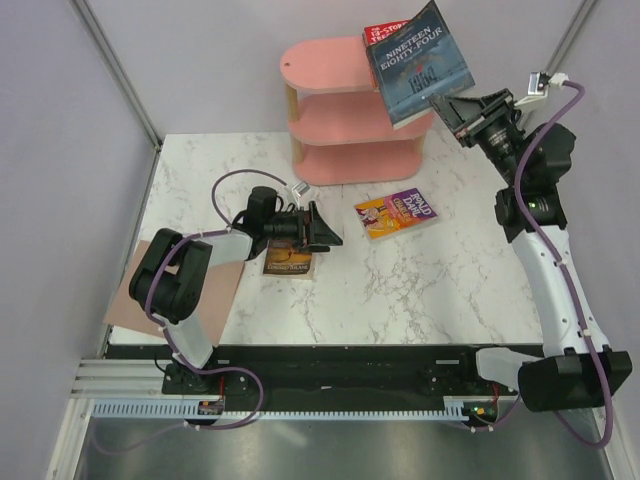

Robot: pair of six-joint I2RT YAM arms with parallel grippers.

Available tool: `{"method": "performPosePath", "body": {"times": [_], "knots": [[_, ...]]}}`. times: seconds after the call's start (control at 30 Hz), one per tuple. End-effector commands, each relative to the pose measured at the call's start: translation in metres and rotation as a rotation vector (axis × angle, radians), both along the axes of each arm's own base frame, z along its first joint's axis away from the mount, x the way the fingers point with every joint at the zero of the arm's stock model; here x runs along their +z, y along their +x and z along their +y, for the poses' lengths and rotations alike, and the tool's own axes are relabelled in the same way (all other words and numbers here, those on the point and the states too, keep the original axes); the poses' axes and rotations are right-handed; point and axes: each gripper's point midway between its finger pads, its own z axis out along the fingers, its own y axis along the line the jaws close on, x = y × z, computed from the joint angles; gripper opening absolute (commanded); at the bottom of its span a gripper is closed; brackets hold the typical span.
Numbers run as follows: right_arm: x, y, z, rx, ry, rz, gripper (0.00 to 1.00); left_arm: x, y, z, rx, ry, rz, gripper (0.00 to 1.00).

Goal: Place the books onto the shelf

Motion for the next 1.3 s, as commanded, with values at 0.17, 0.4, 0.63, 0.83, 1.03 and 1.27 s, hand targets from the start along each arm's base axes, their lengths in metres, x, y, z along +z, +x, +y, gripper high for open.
{"method": "performPosePath", "body": {"times": [0.17,0.4,0.63,0.83,1.03,1.27], "knots": [[0.102,0.046,-0.013,-0.103,0.044,-0.271,0.0,0.004,-0.006,0.004,-0.034,0.014,-0.074,1.0],[0.079,0.107,-0.005,-0.068,0.05,-0.193,0.0,0.008,-0.008,0.006,-0.035,0.018,-0.085,1.0],[0.053,0.142,0.002,-0.027,0.077,-0.123,0.0,0.012,-0.01,0.007,-0.039,0.027,-0.096,1.0],[0.039,0.159,0.004,-0.015,0.085,-0.085,0.0,0.012,-0.01,0.009,-0.037,0.035,-0.099,1.0],[0.034,0.162,0.001,-0.031,0.103,-0.076,0.02,0.012,-0.012,0.009,-0.039,0.035,-0.099,1.0],[0.02,0.163,0.0,-0.032,0.111,-0.047,0.08,0.012,-0.012,0.01,-0.039,0.04,-0.103,1.0]]}}
